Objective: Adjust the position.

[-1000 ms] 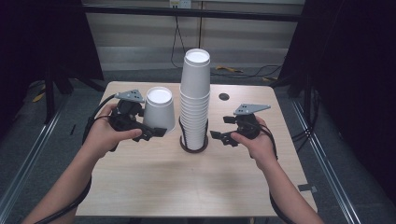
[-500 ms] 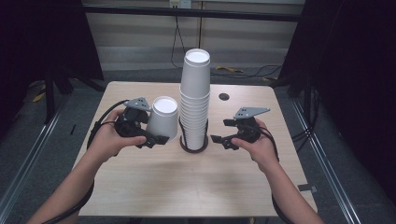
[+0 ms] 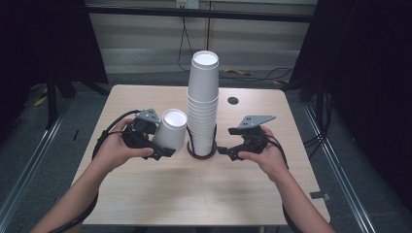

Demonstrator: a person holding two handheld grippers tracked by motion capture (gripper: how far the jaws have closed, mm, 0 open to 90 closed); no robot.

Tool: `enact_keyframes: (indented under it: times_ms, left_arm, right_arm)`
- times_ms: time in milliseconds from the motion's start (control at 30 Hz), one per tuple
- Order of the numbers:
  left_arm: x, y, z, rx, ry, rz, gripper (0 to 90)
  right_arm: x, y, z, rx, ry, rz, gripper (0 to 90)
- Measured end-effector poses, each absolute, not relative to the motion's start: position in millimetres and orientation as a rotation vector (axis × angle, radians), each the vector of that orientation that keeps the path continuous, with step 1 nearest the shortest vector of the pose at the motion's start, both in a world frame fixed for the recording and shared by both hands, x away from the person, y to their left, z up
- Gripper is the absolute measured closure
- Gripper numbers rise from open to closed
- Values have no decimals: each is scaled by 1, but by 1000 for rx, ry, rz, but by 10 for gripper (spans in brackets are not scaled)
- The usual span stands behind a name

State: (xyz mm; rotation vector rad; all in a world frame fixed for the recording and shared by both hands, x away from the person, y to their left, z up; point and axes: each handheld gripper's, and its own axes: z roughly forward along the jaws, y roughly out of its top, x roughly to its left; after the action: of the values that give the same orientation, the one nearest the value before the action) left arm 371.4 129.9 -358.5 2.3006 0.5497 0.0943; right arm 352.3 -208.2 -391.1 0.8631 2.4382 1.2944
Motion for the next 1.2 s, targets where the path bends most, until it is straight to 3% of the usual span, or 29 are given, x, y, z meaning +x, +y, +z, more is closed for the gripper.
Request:
enact_keyframes:
  times_ms: [1200]
  left_arm:
    - [368, 112, -380, 2497, 502, 85, 134]
  right_arm:
    - [343, -196, -394, 707, 2654, 1218, 155]
